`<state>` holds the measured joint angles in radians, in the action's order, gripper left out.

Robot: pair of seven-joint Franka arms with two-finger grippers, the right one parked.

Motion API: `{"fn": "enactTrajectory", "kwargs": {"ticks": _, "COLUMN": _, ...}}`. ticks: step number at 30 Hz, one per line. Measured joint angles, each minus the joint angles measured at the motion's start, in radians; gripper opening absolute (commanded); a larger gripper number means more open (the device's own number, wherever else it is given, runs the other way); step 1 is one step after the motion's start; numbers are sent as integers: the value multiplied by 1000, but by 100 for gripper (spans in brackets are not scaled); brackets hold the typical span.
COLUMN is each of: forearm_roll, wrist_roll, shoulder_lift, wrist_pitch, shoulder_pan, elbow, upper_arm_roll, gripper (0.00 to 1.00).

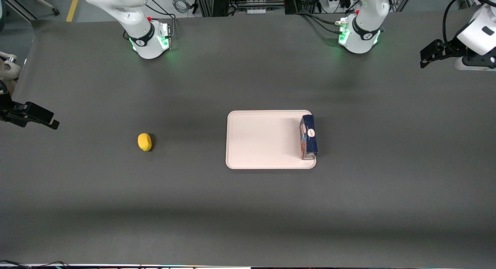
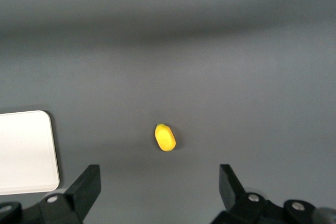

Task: Place cookie box on tray

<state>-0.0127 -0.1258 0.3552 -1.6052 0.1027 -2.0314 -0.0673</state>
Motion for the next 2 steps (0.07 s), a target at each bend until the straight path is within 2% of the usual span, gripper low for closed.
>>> {"fn": "enactTrajectory", "kwargs": {"ticks": 2, "forearm_roll": 1, "wrist_roll": -2, "shoulder_lift": -1, "wrist_pitch": -5, "shoulder_pan": 0, "elbow": 4, "upper_arm_roll": -1, "gripper": 100}}
